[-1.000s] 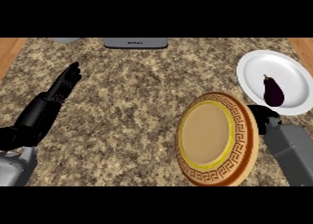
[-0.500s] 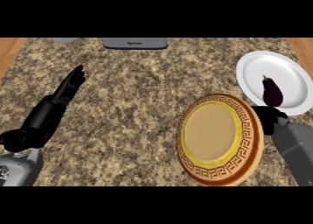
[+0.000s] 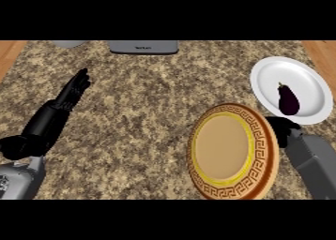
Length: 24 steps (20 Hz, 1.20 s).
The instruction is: Pick the eggplant from the plate and place it in the plate
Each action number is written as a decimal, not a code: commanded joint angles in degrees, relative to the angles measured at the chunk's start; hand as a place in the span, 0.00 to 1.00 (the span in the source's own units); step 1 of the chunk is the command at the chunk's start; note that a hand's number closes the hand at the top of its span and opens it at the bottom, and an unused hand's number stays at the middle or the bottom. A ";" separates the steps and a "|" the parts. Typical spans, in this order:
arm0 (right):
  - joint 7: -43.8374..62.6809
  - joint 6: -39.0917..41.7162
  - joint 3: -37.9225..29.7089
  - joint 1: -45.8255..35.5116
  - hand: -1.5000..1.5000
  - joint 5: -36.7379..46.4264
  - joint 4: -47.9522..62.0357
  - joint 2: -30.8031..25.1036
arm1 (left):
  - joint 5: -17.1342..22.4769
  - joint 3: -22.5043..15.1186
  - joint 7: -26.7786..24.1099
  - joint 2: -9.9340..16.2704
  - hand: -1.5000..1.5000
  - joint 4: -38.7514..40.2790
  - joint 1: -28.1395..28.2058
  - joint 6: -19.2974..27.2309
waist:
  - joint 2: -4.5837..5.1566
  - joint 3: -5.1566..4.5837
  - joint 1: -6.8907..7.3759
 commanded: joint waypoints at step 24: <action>4.32 -3.60 14.56 7.68 0.00 0.06 -7.62 11.72 | 0.36 1.95 2.35 -0.01 0.50 -3.76 1.46 -2.43 | 1.20 1.42 0.52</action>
